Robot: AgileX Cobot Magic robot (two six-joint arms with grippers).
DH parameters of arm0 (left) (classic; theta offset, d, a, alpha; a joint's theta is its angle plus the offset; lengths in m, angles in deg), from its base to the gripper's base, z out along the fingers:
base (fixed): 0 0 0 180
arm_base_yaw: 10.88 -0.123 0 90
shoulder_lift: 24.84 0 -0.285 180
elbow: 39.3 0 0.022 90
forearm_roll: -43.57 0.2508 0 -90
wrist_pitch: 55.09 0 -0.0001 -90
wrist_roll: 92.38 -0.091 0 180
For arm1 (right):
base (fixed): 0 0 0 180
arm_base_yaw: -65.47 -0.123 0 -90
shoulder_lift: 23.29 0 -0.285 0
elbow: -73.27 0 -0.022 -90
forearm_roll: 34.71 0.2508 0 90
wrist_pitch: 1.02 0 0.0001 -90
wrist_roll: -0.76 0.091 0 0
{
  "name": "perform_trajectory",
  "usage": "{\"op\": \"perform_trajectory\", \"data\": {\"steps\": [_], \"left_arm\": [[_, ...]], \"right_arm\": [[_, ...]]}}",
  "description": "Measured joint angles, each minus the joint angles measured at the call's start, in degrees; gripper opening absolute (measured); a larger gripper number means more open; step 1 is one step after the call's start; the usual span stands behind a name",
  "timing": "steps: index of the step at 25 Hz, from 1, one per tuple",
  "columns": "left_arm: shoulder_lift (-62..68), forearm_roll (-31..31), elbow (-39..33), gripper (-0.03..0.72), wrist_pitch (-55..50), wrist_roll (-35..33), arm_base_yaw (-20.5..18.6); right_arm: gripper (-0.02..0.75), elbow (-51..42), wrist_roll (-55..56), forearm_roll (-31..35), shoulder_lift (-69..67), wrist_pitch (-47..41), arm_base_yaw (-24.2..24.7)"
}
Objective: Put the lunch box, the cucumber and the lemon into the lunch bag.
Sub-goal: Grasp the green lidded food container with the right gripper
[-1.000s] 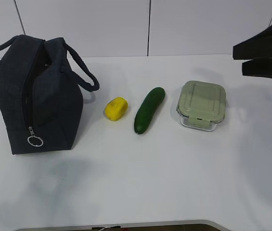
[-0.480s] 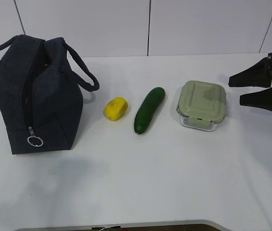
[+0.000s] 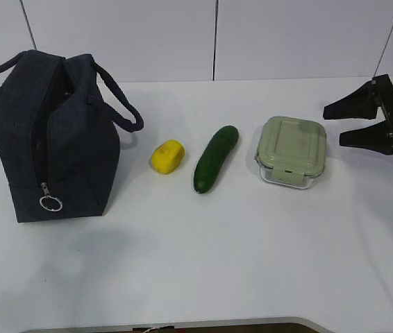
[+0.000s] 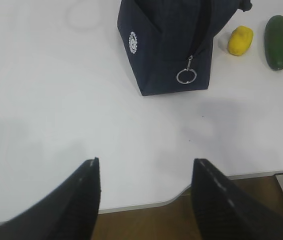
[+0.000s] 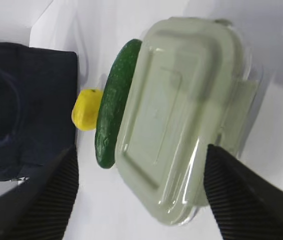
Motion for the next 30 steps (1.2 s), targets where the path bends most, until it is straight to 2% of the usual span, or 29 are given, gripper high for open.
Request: {"op": "perform_trajectory", "data": {"steps": [5, 20, 30], "left_arm": [[0.0, 0.0, 0.0, 0.428, 0.0, 0.0, 0.0], [0.0, 0.0, 0.0, 0.428, 0.0, 0.0, 0.0], [0.0, 0.0, 0.0, 0.428, 0.0, 0.0, 0.0]], "right_arm": [[0.616, 3.4, 0.7, -0.1, -4.1, -1.5, 0.0], [0.606, 3.6, -0.5, -1.6, -10.6, -2.0, 0.0], [0.594, 3.9, -1.7, 2.9, -11.2, -2.0, 0.0]]}}
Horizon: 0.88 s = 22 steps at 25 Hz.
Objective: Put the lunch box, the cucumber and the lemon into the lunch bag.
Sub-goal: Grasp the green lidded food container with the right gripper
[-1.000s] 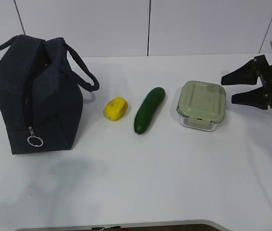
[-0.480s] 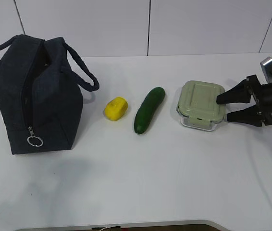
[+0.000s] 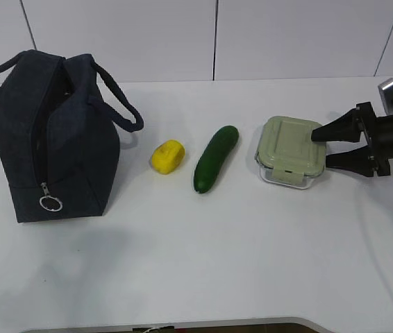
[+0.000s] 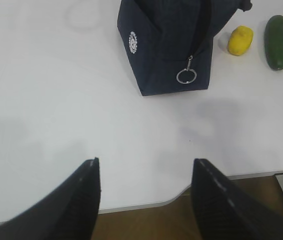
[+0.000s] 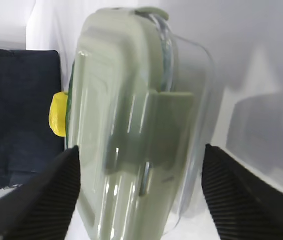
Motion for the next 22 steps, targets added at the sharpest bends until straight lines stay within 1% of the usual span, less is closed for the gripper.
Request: {"op": "perform_trajectory", "data": {"steps": [10, 22], "left_arm": [[0.0, 0.0, 0.0, 0.428, 0.0, 0.0, 0.0], [0.0, 0.0, 0.0, 0.428, 0.0, 0.0, 0.0]], "right_arm": [[0.594, 0.3, -0.4, 3.0, -1.0, 0.0, -0.2], [0.594, 0.3, -0.6, 5.0, -2.5, 0.0, -1.5]]}}
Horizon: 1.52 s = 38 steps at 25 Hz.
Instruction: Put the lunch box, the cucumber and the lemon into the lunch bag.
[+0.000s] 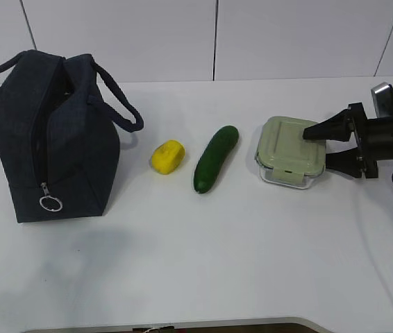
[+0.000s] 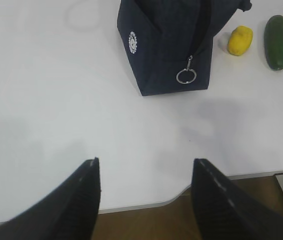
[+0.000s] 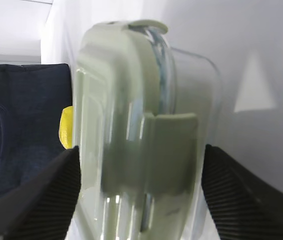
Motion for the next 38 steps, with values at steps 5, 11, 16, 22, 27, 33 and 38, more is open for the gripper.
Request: {"op": "perform_trajectory", "data": {"steps": [5, 11, 16, 22, 27, 33, 38], "left_arm": [[0.0, 0.0, 0.0, 0.427, 0.0, 0.0, 0.0], [0.0, 0.0, 0.0, 0.428, 0.0, 0.0, 0.0], [0.0, 0.0, 0.0, 0.428, 0.0, 0.0, 0.0], [0.0, 0.0, 0.0, 0.428, 0.0, 0.0, 0.0], [0.0, 0.0, 0.0, 0.428, 0.0, 0.0, 0.0], [0.0, 0.0, 0.0, 0.428, 0.0, 0.0, 0.0], [0.0, 0.0, 0.0, 0.428, 0.0, 0.0, 0.0]], "right_arm": [[0.593, 0.0, -0.1, 0.0, 0.0, 0.0, 0.0], [0.561, 0.0, -0.1, 0.0, 0.0, 0.0, -0.1], [0.491, 0.0, -0.1, 0.0, 0.0, 0.0, -0.1], [0.428, 0.0, -0.2, 0.0, 0.0, 0.0, -0.1], [0.397, 0.0, -0.1, 0.0, 0.0, 0.0, -0.1], [0.377, 0.0, 0.0, 0.0, 0.0, 0.0, -0.1], [0.377, 0.0, 0.0, 0.0, 0.0, -0.2, -0.1]]}}
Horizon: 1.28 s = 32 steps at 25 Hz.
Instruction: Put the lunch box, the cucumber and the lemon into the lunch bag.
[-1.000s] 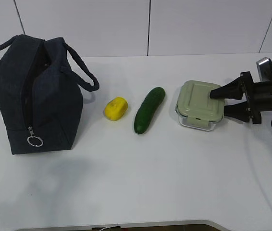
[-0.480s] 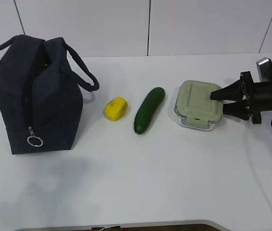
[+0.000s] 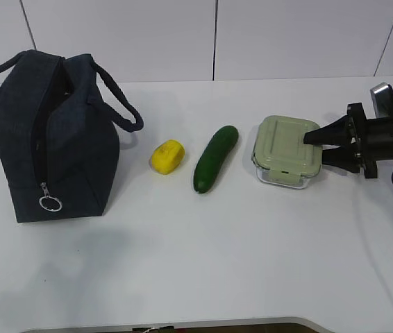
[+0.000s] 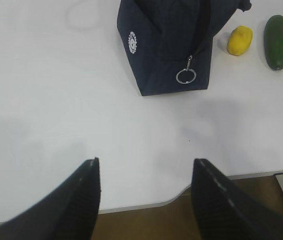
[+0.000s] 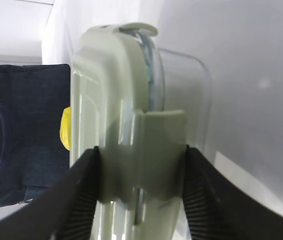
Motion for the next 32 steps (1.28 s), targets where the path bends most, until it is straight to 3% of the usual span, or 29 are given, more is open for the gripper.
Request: {"op": "perform_trajectory", "data": {"steps": [7, 12, 18, 23, 32], "left_arm": [[0.0, 0.0, 0.8, 0.426, 0.0, 0.0, 0.0], [1.5, -0.5, 6.2, 0.379, 0.0, 0.0, 0.0], [13.2, -4.3, 10.7, 0.342, 1.0, 0.0, 0.0], [23.4, -8.8, 12.0, 0.340, 7.8, -1.2, 0.0], [42.0, -22.7, 12.9, 0.338, 19.8, -12.3, 0.0]], "right_arm": [[0.376, 0.0, 0.0, 0.0, 0.0, -0.2, 0.0], [0.375, 0.0, 0.0, 0.0, 0.0, -0.4, 0.0], [0.375, 0.0, 0.0, 0.0, 0.0, -0.5, 0.0], [0.375, 0.0, 0.0, 0.1, 0.0, -0.5, 0.0], [0.374, 0.0, -0.2, 1.6, -0.4, -0.4, 0.0]]}}
